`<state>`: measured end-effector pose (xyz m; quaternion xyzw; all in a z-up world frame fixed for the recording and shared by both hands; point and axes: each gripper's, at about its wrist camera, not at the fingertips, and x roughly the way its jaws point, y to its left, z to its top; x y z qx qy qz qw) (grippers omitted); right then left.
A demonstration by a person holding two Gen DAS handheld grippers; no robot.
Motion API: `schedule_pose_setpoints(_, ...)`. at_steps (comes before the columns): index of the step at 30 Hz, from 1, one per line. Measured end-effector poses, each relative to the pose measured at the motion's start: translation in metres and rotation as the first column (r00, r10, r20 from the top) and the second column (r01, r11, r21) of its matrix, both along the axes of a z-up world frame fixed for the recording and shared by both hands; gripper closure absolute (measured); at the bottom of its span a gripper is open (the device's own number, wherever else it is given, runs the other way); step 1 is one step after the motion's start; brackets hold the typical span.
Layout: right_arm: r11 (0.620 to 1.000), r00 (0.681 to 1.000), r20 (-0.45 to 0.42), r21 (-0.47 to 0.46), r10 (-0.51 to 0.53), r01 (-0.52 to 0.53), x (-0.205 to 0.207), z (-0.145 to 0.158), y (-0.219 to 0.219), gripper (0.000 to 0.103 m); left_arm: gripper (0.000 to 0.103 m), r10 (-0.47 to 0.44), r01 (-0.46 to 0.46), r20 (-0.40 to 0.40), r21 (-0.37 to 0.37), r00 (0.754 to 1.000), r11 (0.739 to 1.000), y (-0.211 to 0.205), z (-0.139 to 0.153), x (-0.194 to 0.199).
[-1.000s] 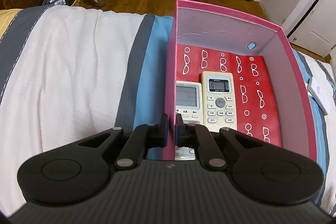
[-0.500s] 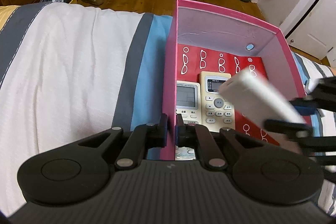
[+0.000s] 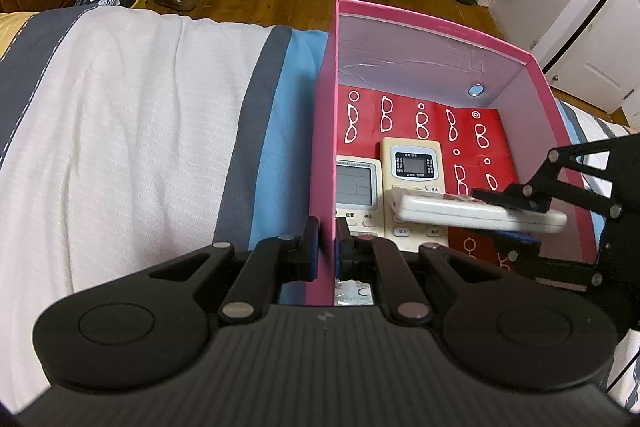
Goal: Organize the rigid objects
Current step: 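Carry the white remote into the pink box and open the right gripper, then return the right gripper to the pile and grasp the silver keys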
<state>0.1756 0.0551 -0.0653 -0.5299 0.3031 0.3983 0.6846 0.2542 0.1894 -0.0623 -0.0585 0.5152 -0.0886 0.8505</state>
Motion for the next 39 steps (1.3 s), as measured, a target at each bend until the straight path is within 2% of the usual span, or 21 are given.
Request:
schedule_pose_setpoints(4, 0.997, 0.996, 0.050, -0.048, 0.070, -0.068, 0.001, -0.008, -0.001, 0.083, 0.097, -0.001, 0.001, 0.000, 0.003, 1.000, 1.000, -0.001, 0.001, -0.001)
schedule_pose_setpoints(14, 0.996, 0.996, 0.018, -0.018, 0.090, -0.090, 0.001, -0.010, -0.004, 0.081, 0.097, -0.023, 0.022, 0.017, 0.046, 1.000, 0.999, -0.009, 0.004, -0.003)
schedule_pose_setpoints(17, 0.993, 0.993, 0.010, -0.026, 0.114, -0.113, 0.000, -0.013, -0.003, 0.076, 0.097, -0.019, 0.019, 0.014, 0.034, 1.000, 0.999, -0.008, 0.004, -0.002)
schedule_pose_setpoints(20, 0.991, 0.989, -0.075, -0.017, 0.129, -0.131, -0.006, -0.010, -0.003, 0.065, 0.097, -0.016, 0.016, 0.009, 0.020, 1.000, 1.000, -0.005, 0.005, -0.001)
schedule_pose_setpoints(22, 0.994, 0.987, -0.114, 0.013, 0.109, -0.109, -0.008, -0.005, -0.004, 0.065, 0.097, -0.016, 0.016, 0.009, 0.016, 1.000, 1.000, -0.003, 0.005, 0.000)
schedule_pose_setpoints(24, 0.996, 0.988, -0.146, 0.090, 0.039, -0.026, -0.003, 0.007, -0.009, 0.065, 0.097, -0.017, 0.017, 0.009, 0.013, 1.000, 1.000, -0.001, 0.005, 0.000)
schedule_pose_setpoints(26, 0.979, 0.982, -0.180, 0.182, -0.058, 0.091, 0.007, 0.025, -0.016, 0.064, 0.097, -0.017, 0.017, 0.009, 0.014, 1.000, 1.000, -0.001, 0.005, 0.000)
schedule_pose_setpoints(28, 0.936, 0.964, -0.221, 0.283, -0.150, 0.211, 0.015, 0.045, -0.028, 0.062, 0.097, -0.016, 0.016, 0.009, 0.013, 1.000, 1.000, -0.001, 0.004, 0.000)
schedule_pose_setpoints(29, 0.902, 0.950, -0.246, 0.336, -0.194, 0.271, 0.018, 0.057, -0.037, 0.062, 0.097, -0.015, 0.014, 0.008, 0.011, 1.000, 1.000, -0.001, 0.005, 0.000)
schedule_pose_setpoints(31, 0.845, 0.922, -0.278, 0.390, -0.270, 0.365, 0.022, 0.074, -0.052, 0.062, 0.097, -0.017, 0.016, 0.008, 0.012, 1.000, 1.000, -0.001, 0.005, -0.001)
schedule_pose_setpoints(33, 0.778, 0.873, -0.301, 0.404, -0.384, 0.481, 0.030, 0.089, -0.067, 0.063, 0.097, -0.018, 0.018, 0.012, 0.014, 1.000, 1.000, -0.001, 0.006, -0.002)
schedule_pose_setpoints(37, 0.601, 0.734, -0.467, 0.427, -0.493, 0.675, 0.046, 0.109, -0.111, 0.063, 0.097, -0.017, 0.016, 0.013, 0.013, 1.000, 1.000, -0.001, 0.006, -0.002)
schedule_pose_setpoints(39, 0.540, 0.700, -0.483, 0.447, -0.525, 0.713, 0.045, 0.110, -0.130, 0.062, 0.097, 0.004, -0.004, 0.006, 0.000, 1.000, 1.000, 0.000, 0.006, -0.002)
